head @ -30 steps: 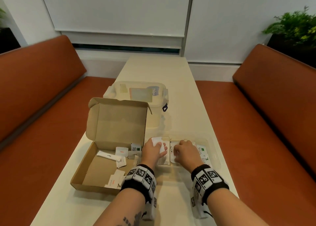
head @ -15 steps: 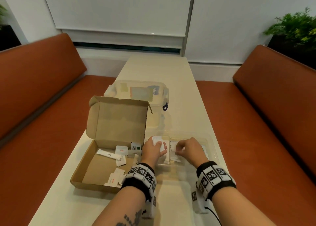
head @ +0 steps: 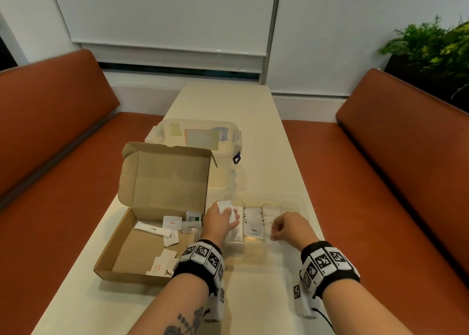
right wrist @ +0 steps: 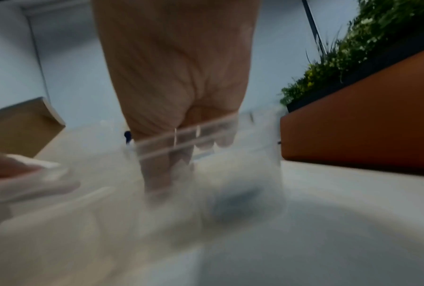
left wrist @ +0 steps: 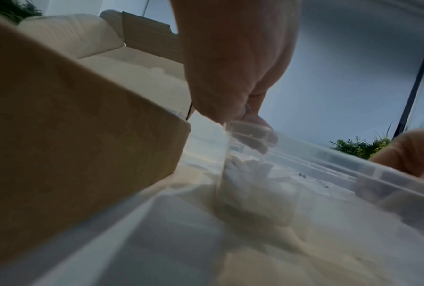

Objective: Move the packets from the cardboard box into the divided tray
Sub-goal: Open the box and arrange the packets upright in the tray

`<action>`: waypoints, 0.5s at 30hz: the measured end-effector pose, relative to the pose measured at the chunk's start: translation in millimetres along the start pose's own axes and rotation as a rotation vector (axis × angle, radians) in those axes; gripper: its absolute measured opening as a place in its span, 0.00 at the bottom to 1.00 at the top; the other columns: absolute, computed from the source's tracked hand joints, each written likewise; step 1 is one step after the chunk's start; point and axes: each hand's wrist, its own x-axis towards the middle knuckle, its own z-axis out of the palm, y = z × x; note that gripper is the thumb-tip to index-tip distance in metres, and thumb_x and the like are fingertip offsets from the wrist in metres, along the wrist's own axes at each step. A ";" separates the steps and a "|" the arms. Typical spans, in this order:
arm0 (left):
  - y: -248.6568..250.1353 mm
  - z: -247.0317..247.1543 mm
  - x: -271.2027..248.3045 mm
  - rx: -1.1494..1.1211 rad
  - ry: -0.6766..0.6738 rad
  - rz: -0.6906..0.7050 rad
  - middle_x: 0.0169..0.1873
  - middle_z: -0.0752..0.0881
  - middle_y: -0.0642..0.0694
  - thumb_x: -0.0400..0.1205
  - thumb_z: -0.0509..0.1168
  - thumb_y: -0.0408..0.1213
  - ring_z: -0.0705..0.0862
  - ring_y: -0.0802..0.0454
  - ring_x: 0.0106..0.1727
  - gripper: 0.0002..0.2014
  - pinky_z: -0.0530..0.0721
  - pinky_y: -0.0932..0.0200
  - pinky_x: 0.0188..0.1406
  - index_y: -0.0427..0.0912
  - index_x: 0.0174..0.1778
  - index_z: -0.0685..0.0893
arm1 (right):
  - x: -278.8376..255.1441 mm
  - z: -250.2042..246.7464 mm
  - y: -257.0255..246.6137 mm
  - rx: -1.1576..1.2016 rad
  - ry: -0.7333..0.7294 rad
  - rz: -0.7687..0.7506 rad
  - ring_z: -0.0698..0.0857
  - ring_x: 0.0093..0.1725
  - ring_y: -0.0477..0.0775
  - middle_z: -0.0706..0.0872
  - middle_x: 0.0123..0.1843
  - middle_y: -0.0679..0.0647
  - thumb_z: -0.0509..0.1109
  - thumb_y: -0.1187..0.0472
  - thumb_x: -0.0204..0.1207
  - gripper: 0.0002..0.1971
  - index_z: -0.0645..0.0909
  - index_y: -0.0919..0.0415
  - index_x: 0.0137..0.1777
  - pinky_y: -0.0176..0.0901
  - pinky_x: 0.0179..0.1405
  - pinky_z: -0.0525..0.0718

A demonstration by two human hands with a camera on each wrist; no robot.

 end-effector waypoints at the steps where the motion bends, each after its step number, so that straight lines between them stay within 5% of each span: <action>1: -0.5 -0.2 -0.3 0.010 0.005 0.006 0.37 0.82 0.40 0.84 0.54 0.22 0.82 0.48 0.34 0.08 0.88 0.61 0.33 0.36 0.49 0.77 | -1.4 4.7 1.3 0.003 0.041 -0.013 0.83 0.37 0.45 0.87 0.36 0.47 0.78 0.61 0.69 0.06 0.84 0.53 0.34 0.33 0.38 0.79; 15: -1.1 -1.4 -0.3 0.025 -0.007 0.011 0.39 0.84 0.39 0.84 0.56 0.23 0.85 0.49 0.35 0.07 0.88 0.59 0.37 0.34 0.51 0.78 | 5.7 16.0 3.3 -0.140 0.090 -0.028 0.72 0.32 0.48 0.71 0.29 0.45 0.73 0.67 0.65 0.19 0.64 0.52 0.27 0.35 0.25 0.65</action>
